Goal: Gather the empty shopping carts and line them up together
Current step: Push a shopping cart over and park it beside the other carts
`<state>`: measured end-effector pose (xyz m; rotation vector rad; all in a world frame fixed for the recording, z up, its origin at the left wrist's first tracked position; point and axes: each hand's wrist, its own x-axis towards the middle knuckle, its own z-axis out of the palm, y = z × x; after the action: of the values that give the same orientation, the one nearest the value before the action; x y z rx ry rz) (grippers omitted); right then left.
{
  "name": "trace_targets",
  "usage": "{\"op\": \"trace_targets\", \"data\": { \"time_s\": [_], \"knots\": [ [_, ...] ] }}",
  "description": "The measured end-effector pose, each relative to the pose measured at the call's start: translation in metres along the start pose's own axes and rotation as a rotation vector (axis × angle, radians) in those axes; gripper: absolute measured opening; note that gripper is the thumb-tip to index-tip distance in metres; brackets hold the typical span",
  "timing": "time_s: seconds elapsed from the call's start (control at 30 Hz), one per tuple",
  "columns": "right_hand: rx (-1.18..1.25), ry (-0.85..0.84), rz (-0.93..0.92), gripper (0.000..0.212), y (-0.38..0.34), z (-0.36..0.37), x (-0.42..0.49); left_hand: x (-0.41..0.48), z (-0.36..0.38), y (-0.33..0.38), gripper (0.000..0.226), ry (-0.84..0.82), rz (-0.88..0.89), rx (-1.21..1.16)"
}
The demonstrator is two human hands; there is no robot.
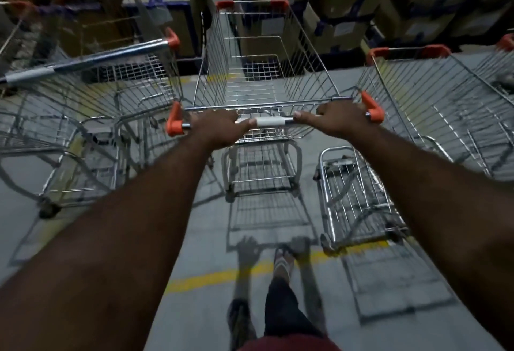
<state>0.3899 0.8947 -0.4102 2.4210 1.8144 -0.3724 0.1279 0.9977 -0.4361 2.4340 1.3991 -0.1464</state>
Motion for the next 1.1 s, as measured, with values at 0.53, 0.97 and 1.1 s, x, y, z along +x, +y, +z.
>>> {"op": "trace_targets", "data": {
  "time_s": [0.53, 0.97, 1.1],
  "knots": [
    [-0.008, -0.029, -0.069, 0.101, 0.011, 0.017, -0.090, -0.096, 0.037, 0.027, 0.101, 0.061, -0.054, -0.003],
    [-0.031, -0.035, -0.151, 0.102, 0.039, 0.053, -0.157, -0.170, 0.081, 0.059, 0.096, 0.089, -0.079, 0.011],
    [-0.017, -0.042, -0.148, 0.106, 0.038, 0.059, -0.170, -0.186, 0.085, 0.066, 0.090, 0.079, -0.069, 0.014]
  ]
}}
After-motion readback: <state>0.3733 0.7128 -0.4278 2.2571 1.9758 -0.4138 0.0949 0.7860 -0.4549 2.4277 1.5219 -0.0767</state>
